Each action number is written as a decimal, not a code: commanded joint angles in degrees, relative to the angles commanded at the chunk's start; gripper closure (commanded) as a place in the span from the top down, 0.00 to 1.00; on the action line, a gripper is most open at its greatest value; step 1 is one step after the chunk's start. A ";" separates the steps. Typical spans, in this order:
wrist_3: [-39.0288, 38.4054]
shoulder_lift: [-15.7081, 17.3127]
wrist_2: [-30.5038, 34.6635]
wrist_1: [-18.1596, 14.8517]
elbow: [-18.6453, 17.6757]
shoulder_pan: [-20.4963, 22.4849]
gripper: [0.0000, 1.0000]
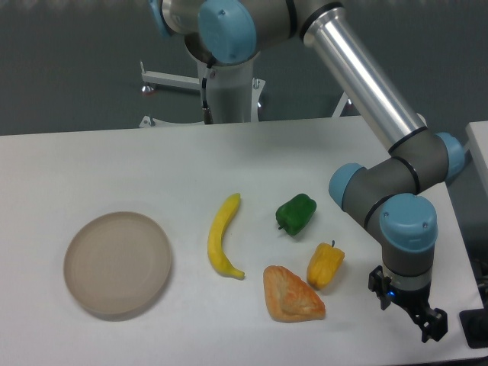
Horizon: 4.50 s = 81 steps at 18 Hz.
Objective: Pick up the green pepper from the table
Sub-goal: 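Raise the open gripper up from beside the yellow pepper, then move the open gripper over the green bell pepper, then lower the gripper onto the green pepper and close on it, then lift the green pepper and carry it past the yellow pepper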
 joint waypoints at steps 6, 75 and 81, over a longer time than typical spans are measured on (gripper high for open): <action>0.00 0.44 0.09 -0.26 -0.43 -0.18 1.00; -7.65 32.09 -15.82 1.32 -44.57 5.71 0.25; -0.53 28.92 -10.03 0.79 -37.45 5.62 0.26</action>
